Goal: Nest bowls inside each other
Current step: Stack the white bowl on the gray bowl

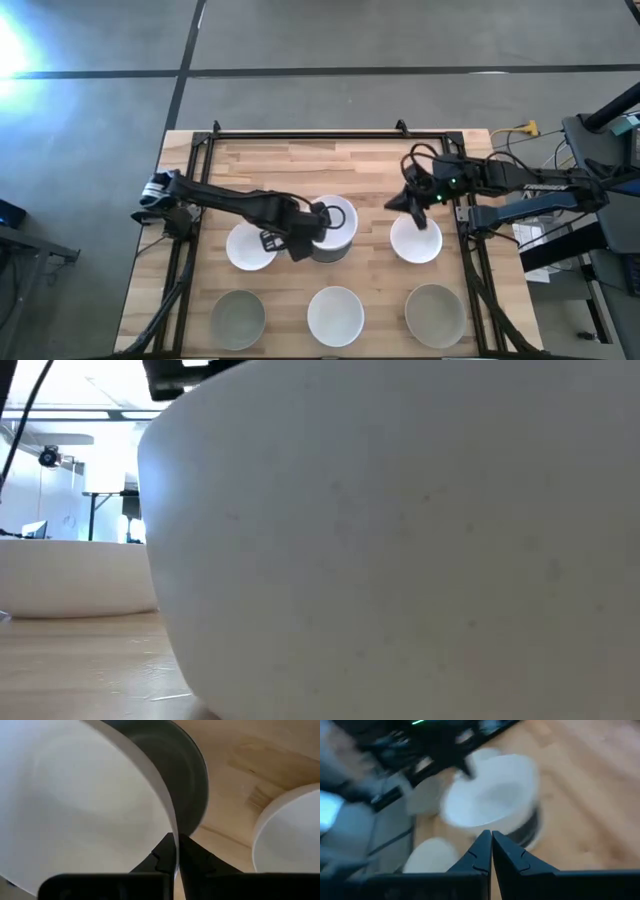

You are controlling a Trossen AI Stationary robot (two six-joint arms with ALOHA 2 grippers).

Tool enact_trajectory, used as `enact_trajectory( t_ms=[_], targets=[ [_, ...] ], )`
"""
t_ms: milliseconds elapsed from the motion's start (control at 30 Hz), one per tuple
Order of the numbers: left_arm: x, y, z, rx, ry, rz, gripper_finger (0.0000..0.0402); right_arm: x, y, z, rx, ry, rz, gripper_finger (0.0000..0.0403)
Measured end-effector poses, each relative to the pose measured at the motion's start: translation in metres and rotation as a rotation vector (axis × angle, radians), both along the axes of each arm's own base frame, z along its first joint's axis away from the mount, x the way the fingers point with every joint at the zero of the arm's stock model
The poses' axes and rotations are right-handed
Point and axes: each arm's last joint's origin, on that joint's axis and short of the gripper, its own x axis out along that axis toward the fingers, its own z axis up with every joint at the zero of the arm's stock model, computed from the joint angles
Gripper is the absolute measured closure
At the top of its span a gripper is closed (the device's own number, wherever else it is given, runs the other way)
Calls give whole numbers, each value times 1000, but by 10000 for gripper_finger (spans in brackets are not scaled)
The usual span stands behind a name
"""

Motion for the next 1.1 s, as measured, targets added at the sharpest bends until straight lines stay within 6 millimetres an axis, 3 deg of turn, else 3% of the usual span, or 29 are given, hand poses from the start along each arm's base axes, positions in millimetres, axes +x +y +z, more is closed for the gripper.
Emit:
enact_trajectory(
  t_ms=[367,633,1100],
  targets=[
    [22,-5,-31,5,87,54,401,-6,7,-16,-28,29,63,394],
    [17,-4,-37,35,173,77,401,-6,7,-19,-47,31,74,394],
    [24,-6,-42,2,119,38,401,-6,7,-18,-87,23,97,394]
  ],
)
